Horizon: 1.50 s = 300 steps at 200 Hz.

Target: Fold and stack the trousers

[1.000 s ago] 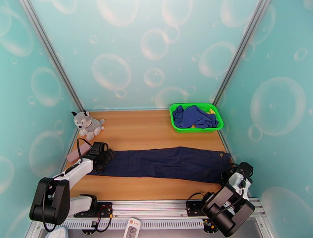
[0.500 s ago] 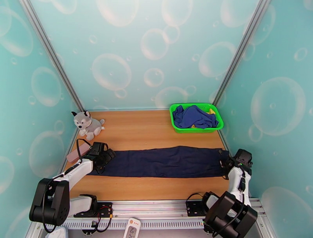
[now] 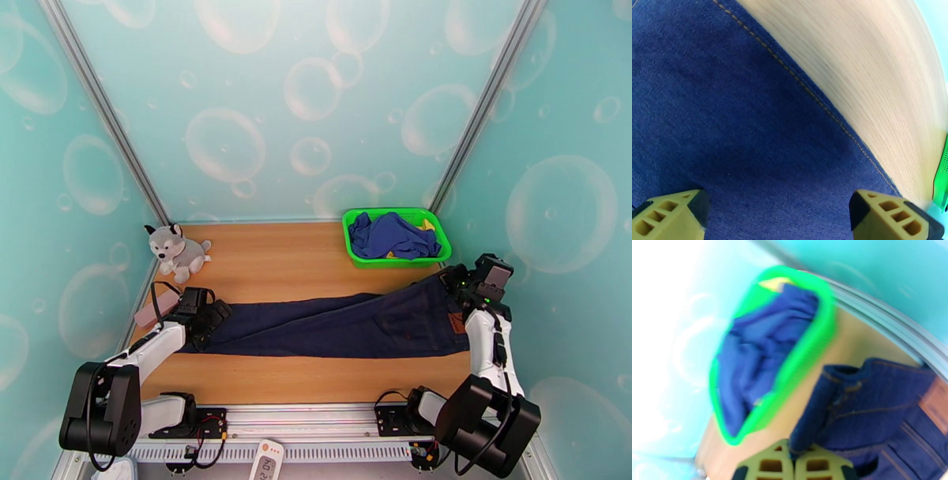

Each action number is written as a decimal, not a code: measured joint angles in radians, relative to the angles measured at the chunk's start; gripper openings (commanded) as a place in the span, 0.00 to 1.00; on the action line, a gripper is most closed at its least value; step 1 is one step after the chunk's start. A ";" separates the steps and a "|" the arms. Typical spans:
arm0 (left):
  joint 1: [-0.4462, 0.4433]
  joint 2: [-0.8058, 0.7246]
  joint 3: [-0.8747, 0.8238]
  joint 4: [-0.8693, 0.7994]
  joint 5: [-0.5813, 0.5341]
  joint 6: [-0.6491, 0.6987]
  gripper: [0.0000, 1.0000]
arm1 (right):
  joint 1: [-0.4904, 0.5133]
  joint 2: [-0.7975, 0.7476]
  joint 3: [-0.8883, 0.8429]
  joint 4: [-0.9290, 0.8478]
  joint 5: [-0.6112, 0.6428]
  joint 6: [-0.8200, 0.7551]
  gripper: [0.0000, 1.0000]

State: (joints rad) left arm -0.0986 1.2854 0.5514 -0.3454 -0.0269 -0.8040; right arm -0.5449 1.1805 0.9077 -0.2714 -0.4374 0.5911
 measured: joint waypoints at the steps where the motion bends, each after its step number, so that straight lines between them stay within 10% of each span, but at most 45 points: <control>1: 0.000 0.000 0.000 0.000 0.000 0.000 0.99 | 0.000 0.000 0.003 0.003 -0.005 -0.004 0.00; 92: 0.002 0.001 -0.006 0.021 0.015 0.030 0.99 | -0.363 -0.020 -0.291 0.020 -0.143 -0.065 0.00; 149: 0.008 0.001 -0.005 0.021 0.035 0.045 0.99 | -0.405 -0.036 -0.291 -0.057 -0.122 -0.100 0.00; 233: 0.015 -0.003 0.018 -0.037 0.051 0.070 0.99 | -0.635 -0.251 -0.394 -0.065 -0.040 -0.100 0.38; 265: 0.006 -0.069 0.030 -0.108 0.093 0.096 0.99 | -0.588 -0.262 -0.394 -0.018 -0.058 -0.091 0.56; 300: -0.042 -0.085 0.046 -0.115 0.148 0.105 0.99 | -0.321 -0.128 -0.344 0.020 -0.031 -0.111 0.56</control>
State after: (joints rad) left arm -0.1410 1.2007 0.5976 -0.4603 0.1211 -0.6987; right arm -0.8658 1.0523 0.5640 -0.2512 -0.4679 0.4805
